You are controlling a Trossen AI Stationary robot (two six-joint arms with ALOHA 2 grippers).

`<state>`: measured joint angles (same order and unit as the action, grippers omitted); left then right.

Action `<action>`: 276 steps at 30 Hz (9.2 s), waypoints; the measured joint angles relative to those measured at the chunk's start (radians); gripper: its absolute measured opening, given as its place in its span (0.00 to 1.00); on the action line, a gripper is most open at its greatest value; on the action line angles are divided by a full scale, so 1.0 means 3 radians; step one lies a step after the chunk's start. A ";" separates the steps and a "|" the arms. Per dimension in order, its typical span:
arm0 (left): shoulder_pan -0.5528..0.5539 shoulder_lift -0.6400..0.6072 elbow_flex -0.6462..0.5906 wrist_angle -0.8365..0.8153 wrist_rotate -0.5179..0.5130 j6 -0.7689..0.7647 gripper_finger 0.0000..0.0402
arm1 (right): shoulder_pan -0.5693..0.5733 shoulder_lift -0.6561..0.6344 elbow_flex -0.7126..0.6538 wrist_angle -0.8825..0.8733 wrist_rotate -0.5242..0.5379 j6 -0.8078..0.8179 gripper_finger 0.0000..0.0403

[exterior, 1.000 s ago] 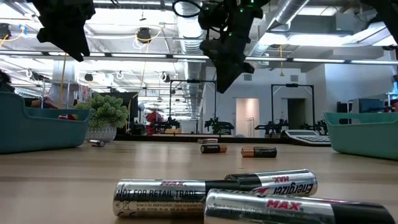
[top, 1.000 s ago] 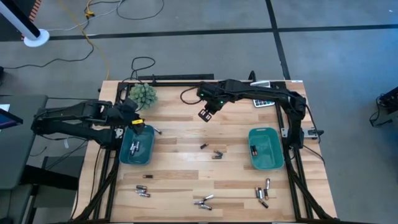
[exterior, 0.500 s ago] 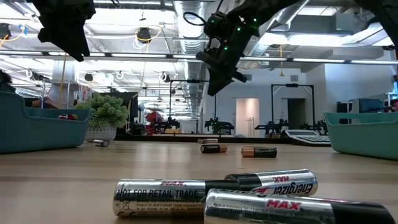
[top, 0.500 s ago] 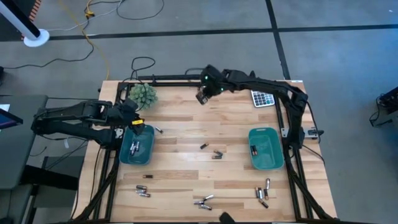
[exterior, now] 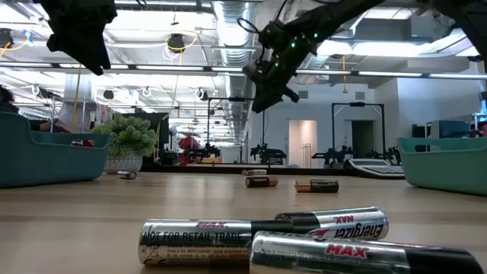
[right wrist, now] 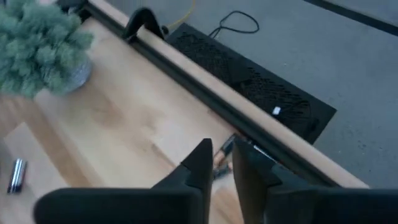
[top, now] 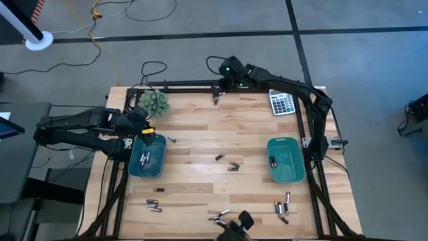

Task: Sort batteries
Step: Put the black battery into the green bin

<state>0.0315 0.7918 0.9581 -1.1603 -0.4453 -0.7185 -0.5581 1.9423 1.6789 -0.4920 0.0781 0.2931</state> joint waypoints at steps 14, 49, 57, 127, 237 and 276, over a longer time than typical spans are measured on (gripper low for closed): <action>0.0074 0.0000 0.0000 0.0000 -0.0078 -0.0005 0.43 | -0.0003 0.0582 -0.0003 0.0204 -0.0103 0.0360 0.59; 0.0072 0.0000 0.0000 -0.0001 -0.0108 -0.0034 0.43 | 0.0016 0.1989 0.2185 -0.2084 -0.0230 0.0837 0.59; 0.0072 0.0000 0.0000 -0.0003 -0.0108 -0.0033 0.43 | -0.0171 0.2024 0.2216 -0.2268 -0.0449 0.1037 0.54; 0.0071 0.0000 0.0000 -0.0004 -0.0107 -0.0072 0.43 | -0.0242 0.1768 0.2254 -0.2027 -0.0783 -0.0154 0.53; 0.0071 0.0001 0.0000 -0.0004 0.0096 -0.0387 0.43 | 0.1040 -0.1655 -0.0466 -0.3091 0.0438 0.1528 0.04; 0.0072 0.0001 0.0001 -0.0003 0.0147 -0.0346 0.43 | 0.2560 -0.2083 -0.3617 -0.1205 -0.0629 0.4327 0.12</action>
<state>0.0532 0.7921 0.9585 -1.1610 -0.4011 -0.8223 0.2100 1.3174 0.5938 -0.8536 -0.1104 1.5913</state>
